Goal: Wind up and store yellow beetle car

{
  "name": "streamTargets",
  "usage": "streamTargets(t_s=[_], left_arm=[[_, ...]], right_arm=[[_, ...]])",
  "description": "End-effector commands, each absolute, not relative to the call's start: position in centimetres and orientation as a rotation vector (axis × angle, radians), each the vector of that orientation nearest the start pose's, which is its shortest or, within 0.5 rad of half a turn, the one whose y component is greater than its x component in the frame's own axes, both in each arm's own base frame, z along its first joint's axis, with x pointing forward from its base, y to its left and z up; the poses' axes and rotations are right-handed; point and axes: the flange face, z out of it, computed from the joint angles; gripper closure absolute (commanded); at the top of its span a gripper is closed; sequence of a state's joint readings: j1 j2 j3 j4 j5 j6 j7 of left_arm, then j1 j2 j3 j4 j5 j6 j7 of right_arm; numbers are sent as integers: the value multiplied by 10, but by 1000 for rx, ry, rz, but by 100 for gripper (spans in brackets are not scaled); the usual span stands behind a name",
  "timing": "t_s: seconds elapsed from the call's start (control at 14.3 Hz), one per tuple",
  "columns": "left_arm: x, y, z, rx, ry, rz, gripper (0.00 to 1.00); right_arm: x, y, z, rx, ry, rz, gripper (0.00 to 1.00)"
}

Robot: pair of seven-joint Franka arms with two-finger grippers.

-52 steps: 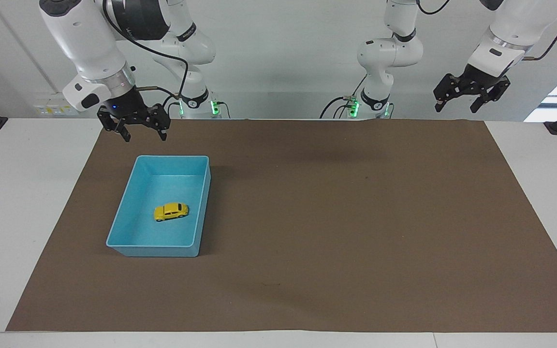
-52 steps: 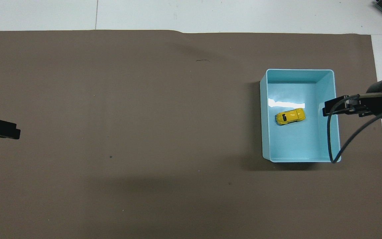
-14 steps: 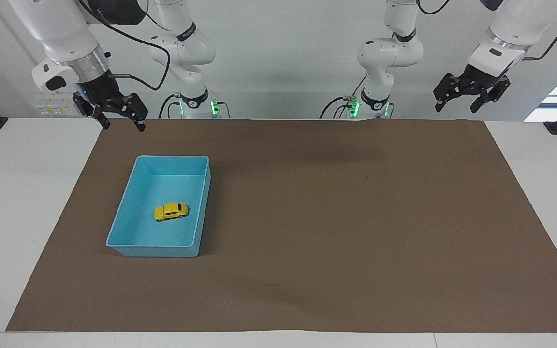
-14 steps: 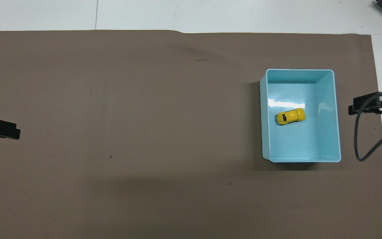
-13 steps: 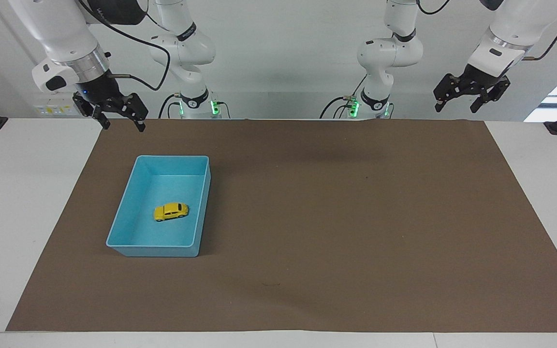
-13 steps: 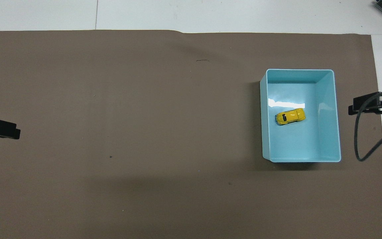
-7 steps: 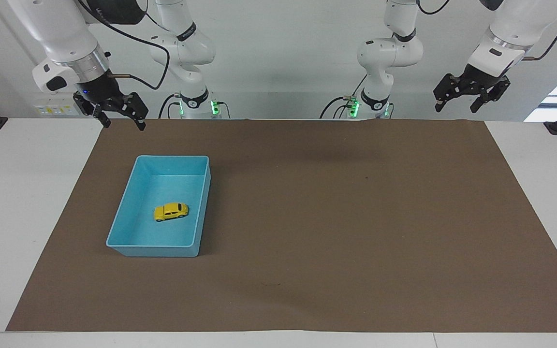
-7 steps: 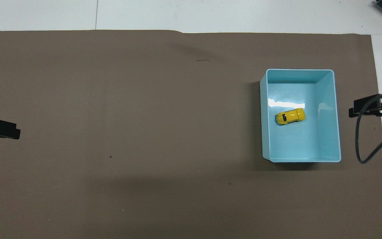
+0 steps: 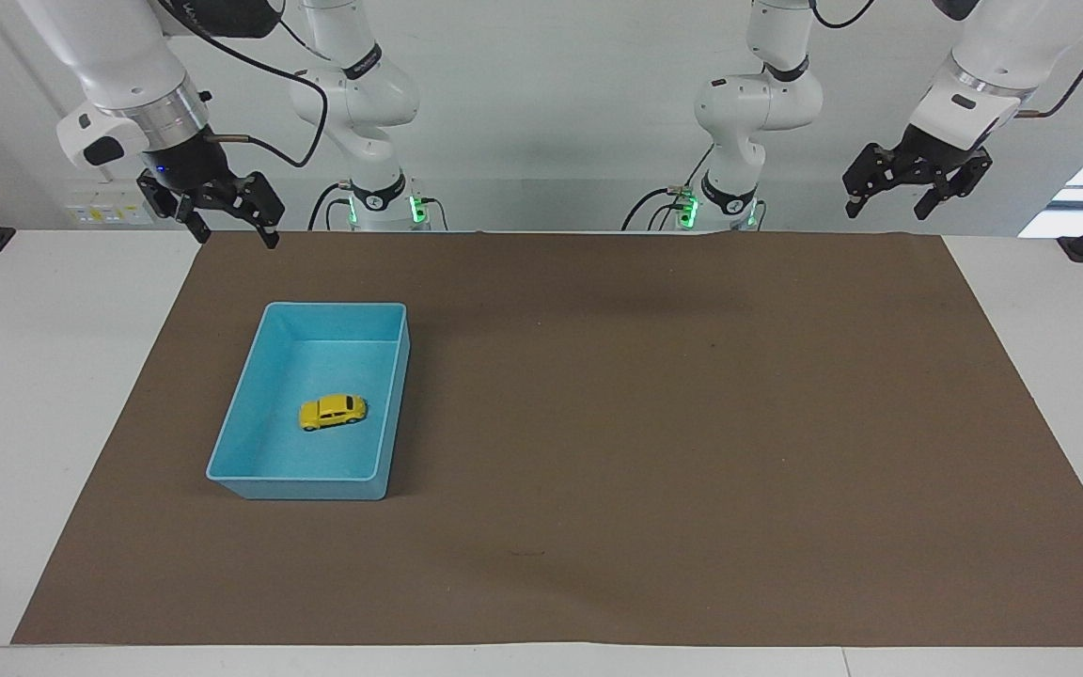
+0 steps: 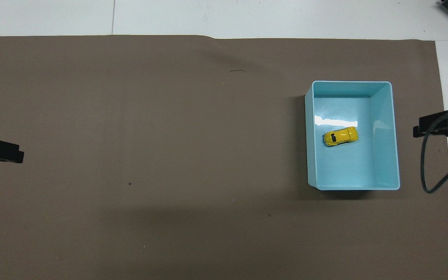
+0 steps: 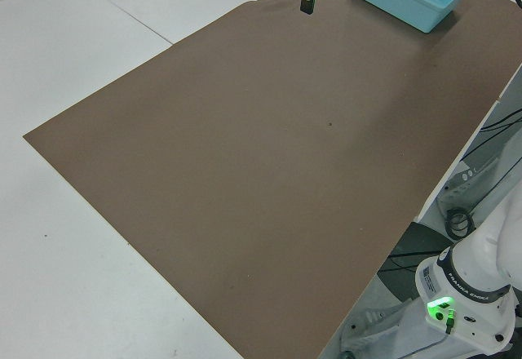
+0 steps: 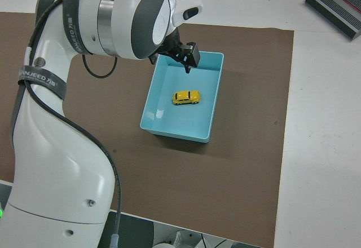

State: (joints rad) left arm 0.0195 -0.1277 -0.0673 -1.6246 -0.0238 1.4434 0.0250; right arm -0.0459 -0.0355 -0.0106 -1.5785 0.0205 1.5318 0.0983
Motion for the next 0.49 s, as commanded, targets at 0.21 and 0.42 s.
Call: streamTargets(t_s=[0.21,0.42], left_arm=[[495,-28,659,-3165,128,64,0],[495,-28,659,-3163,128,64,0]], right_arm=[[532,-30,646,-3131,267,-2,0],[531,-27,647,-3131,258,-5,0]])
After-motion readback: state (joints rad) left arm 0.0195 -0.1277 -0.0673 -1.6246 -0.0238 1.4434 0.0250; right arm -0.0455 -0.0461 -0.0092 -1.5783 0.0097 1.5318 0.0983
